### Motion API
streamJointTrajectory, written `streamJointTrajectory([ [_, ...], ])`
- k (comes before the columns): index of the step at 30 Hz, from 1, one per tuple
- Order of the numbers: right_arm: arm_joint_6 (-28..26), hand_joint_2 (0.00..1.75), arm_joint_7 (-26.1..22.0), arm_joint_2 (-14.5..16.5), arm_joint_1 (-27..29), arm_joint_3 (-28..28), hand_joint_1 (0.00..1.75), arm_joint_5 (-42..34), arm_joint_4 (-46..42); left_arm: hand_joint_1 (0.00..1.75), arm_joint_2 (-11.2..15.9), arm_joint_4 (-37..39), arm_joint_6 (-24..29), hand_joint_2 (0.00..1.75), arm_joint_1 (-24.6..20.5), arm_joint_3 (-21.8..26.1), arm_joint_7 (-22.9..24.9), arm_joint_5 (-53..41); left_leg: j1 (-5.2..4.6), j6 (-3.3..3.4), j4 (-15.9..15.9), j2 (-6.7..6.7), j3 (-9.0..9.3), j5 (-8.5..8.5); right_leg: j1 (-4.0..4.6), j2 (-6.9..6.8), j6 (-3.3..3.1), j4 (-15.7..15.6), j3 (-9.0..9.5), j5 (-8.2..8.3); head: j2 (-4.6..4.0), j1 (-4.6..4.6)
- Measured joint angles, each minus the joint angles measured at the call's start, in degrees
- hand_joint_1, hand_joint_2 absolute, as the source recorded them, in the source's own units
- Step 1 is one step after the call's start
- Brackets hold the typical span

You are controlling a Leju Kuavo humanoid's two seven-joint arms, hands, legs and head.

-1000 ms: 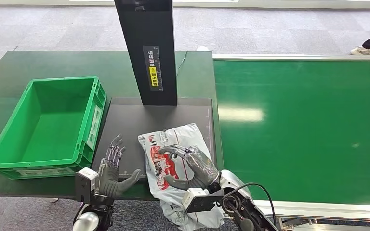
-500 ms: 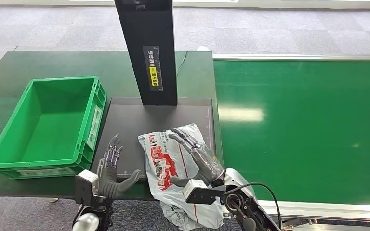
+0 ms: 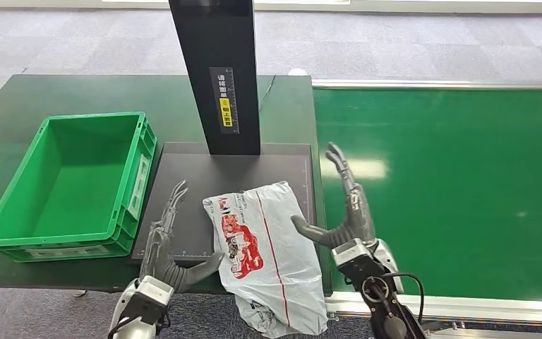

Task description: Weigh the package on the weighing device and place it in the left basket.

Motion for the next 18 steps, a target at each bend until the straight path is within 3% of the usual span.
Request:
streamJointTrajectory([
  [11, -0.3, 1.75, -0.83, 0.01, 5.39, -12.64, 0.0, -4.94, -15.41, 0.0, 1.6, 6.01, 4.21, 1.75, -9.36, -11.81, 8.32, -14.71, 0.01, 0.0, 0.0, 0.11, 0.01, 0.0, 0.01, 0.04, -0.02, 0.0, -0.02, 0.03, 0.0, -0.01],
  [18, 0.95, 1.75, -0.83, 1.45, 6.33, -16.34, 0.0, -2.85, -18.13, 0.0, 0.24, 17.56, 3.43, 1.75, -16.73, -14.76, 19.89, -23.99, 0.01, 0.0, 0.0, 0.1, 0.02, 0.03, 0.01, 0.04, -0.03, 0.0, 0.01, 0.08, 0.0, 0.01],
])
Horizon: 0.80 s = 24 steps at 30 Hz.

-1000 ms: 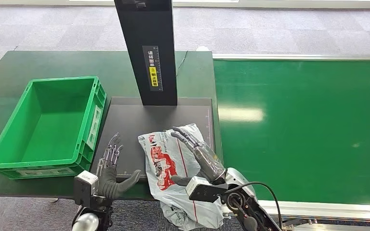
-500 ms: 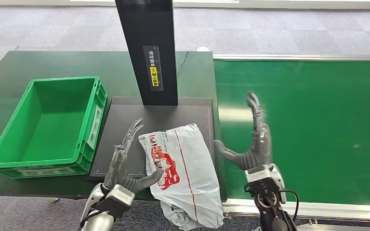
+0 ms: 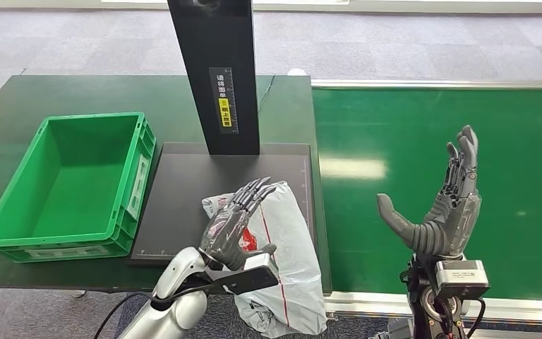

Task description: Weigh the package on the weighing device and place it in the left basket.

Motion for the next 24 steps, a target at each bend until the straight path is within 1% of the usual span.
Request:
streamJointTrajectory([
  [4, 0.68, 1.75, 0.0, 1.19, 0.15, -1.34, 0.0, 1.19, -0.33, 0.0, -1.24, 6.18, -1.08, 1.75, -3.49, -0.62, 2.38, -1.84, 0.0, 0.0, 0.0, 0.04, 0.01, 0.02, 0.0, 0.02, 0.0, 0.0, -0.01, 0.03, 0.0, -0.02],
  [9, 1.54, 1.75, 0.0, 2.25, -0.09, -2.43, 0.0, 2.35, -0.32, 0.0, -2.11, 12.05, -2.51, 1.75, -5.91, -1.28, 5.94, -5.51, 0.0, 0.0, 0.0, 0.04, -0.01, 0.01, 0.0, 0.02, 0.0, 0.0, -0.02, 0.02, 0.01, -0.02],
  [13, 1.8, 1.75, 0.0, 2.55, -0.35, -2.98, 0.0, 2.59, -0.32, 0.0, -2.51, 15.14, -2.69, 1.75, -6.97, -1.35, 6.48, -6.11, 0.0, 0.0, 0.0, 0.04, -0.02, 0.02, 0.0, 0.02, 0.0, 0.0, -0.02, 0.03, 0.01, -0.01],
  [17, 2.02, 1.75, 0.0, 2.69, -0.37, -3.38, 0.0, 2.74, -0.32, 0.0, -2.81, 16.62, -2.69, 1.75, -7.58, -1.33, 6.54, -6.12, 0.0, 0.0, 0.0, 0.03, -0.01, 0.02, 0.0, 0.02, 0.0, 0.0, -0.01, 0.03, 0.01, -0.02],
  [18, 2.11, 1.75, 0.01, 2.71, -0.36, -3.45, 0.0, 2.82, -0.32, 0.1, -2.87, 16.84, -2.72, 1.75, -7.63, -1.33, 6.56, -6.12, 0.0, 0.0, 0.0, 0.03, -0.01, 0.02, 0.0, 0.02, 0.0, 0.0, -0.01, 0.03, 0.0, -0.02],
  [19, 2.18, 1.75, 0.02, 2.73, -0.36, -3.49, 0.0, 2.89, -0.32, 0.33, -2.92, 17.03, -2.83, 1.75, -7.69, -1.32, 6.59, -6.15, 0.0, 0.0, 0.0, 0.03, -0.01, 0.02, 0.0, 0.02, 0.0, 0.0, 0.0, 0.03, 0.01, -0.02],
  [21, 2.26, 1.75, 0.07, 2.76, -0.35, -3.55, 0.0, 3.03, -0.32, 1.05, -2.98, 17.44, -3.22, 1.75, -7.79, -1.32, 6.66, -6.22, 0.0, 0.0, 0.0, 0.03, -0.01, 0.02, 0.0, 0.02, 0.0, 0.0, 0.0, 0.03, 0.01, -0.01],
  [22, 2.28, 1.75, 0.1, 2.79, -0.35, -3.58, 0.0, 3.09, -0.32, 1.3, -3.0, 17.65, -3.41, 1.75, -7.82, -1.32, 6.7, -6.3, 0.0, 0.0, 0.0, 0.03, -0.01, 0.02, 0.0, 0.02, 0.0, 0.0, 0.0, 0.03, 0.01, -0.01],
  [23, 2.31, 1.75, 0.14, 2.81, -0.35, -3.62, 0.0, 3.18, -0.32, 1.49, -3.04, 17.86, -3.53, 1.75, -7.83, -1.32, 6.79, -6.43, 0.0, 0.0, 0.0, 0.02, -0.01, 0.02, 0.0, 0.02, 0.0, 0.0, 0.0, 0.03, 0.0, -0.01],
  [24, 2.33, 1.75, 0.18, 2.85, -0.34, -3.67, 0.0, 3.28, -0.32, 1.53, -3.08, 18.04, -3.58, 1.75, -7.83, -1.32, 6.92, -6.59, 0.0, 0.0, 0.0, 0.02, -0.01, 0.02, 0.0, 0.02, 0.0, 0.0, 0.0, 0.03, 0.0, -0.01],
])
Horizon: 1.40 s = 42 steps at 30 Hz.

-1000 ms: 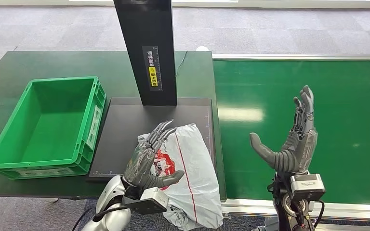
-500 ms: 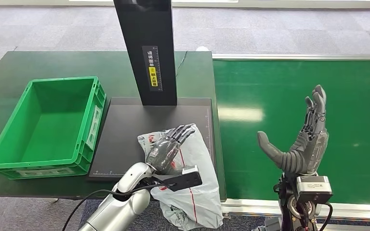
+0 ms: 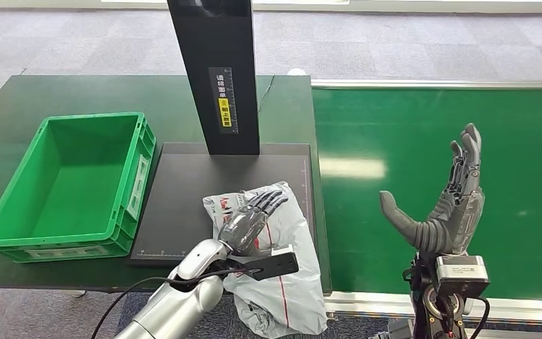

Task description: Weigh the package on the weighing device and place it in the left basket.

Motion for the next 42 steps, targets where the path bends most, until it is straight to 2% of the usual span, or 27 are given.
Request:
streamJointTrajectory([
  [2, 0.19, 1.75, 0.15, 0.07, 0.03, -0.11, 0.0, 0.21, 0.0, 1.66, -0.14, 0.35, 0.05, 1.75, 0.02, -0.01, 0.51, -0.43, 0.0, 0.0, 0.0, 0.01, 0.0, 0.0, 0.0, 0.0, 0.0, 0.0, 0.0, 0.0, 0.01, -0.01],
  [5, 0.97, 1.75, 0.34, 0.21, 0.11, -0.22, 0.0, 0.52, 0.0, 1.71, -0.25, 0.79, 0.31, 1.75, 0.06, 0.04, 1.35, -1.19, 0.0, 0.0, 0.0, 0.02, 0.0, 0.0, 0.0, 0.0, 0.0, 0.0, 0.0, 0.0, 0.01, -0.01],
  [37, 1.92, 1.75, 0.36, 0.65, 0.16, -0.49, 0.0, 1.79, 0.0, 1.74, -0.61, 2.44, 1.58, 1.75, 0.16, 0.76, 2.4, -3.99, 0.0, 0.0, 0.0, 0.02, 0.01, 0.0, 0.0, 0.0, 0.0, 0.0, 0.0, 0.0, 0.0, 0.0],
  [40, 2.02, 1.75, 0.34, 0.9, 0.2, -0.55, 0.0, 2.22, 0.0, 1.75, -0.87, 2.2, 4.49, 1.75, 0.93, 1.87, 1.13, -4.07, 0.01, 0.0, 0.0, 0.06, 0.01, 0.0, 0.01, 0.03, 0.0, 0.0, 0.0, 0.0, 0.0, 0.0],
  [42, 2.21, 1.75, 0.29, 0.95, 0.49, -0.6, 0.0, 2.25, -0.16, 1.75, -0.84, 0.34, 11.06, 1.75, 2.42, 3.2, -2.81, -1.35, 0.01, 0.0, 0.0, 0.12, 0.01, 0.0, 0.01, 0.08, 0.0, 0.01, -0.03, 0.0, 0.0, 0.0],
])
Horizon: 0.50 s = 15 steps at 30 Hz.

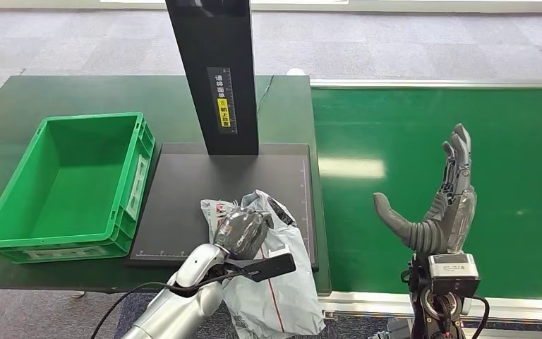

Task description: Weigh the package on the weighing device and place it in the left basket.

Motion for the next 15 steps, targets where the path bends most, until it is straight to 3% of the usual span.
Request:
streamJointTrajectory([
  [3, 0.56, 1.75, -0.04, -0.02, 0.65, -0.16, 0.0, -0.31, -0.6, 1.75, 0.49, -6.04, 11.03, 1.75, 2.26, 2.44, -5.6, 3.82, 0.01, 0.0, 0.0, 0.01, -0.05, 0.0, 0.01, 0.02, 0.0, 0.0, -0.05, 0.0, 0.0, -0.01],
  [7, 0.75, 1.75, 0.02, -0.28, 0.68, -0.27, 0.0, -1.05, -0.8, 1.75, 1.53, -13.22, 19.56, 1.75, 3.39, 4.56, -10.53, 6.23, 0.01, 0.0, -0.01, 0.01, -0.09, 0.0, 0.0, 0.01, 0.0, 0.0, -0.04, -0.01, 0.0, 0.0],
  [12, 0.45, 1.75, 0.39, -1.0, 0.54, -0.32, 0.0, -2.08, -0.8, 1.75, 2.81, -19.39, 23.14, 1.75, 4.76, 6.34, -15.16, 8.92, 0.0, 0.0, -0.01, 0.01, -0.09, 0.0, 0.0, 0.01, 0.0, 0.0, -0.03, 0.0, 0.0, 0.01],
  [15, -0.37, 1.75, 0.46, -1.62, 0.63, -0.26, 0.0, -2.94, -0.8, 1.75, 3.1, -23.57, 23.74, 1.75, 6.45, 8.7, -20.99, 10.72, -0.01, 0.0, 0.0, 0.01, -0.08, 0.0, -0.01, 0.01, 0.0, 0.0, -0.04, 0.0, 0.0, 0.01],
])
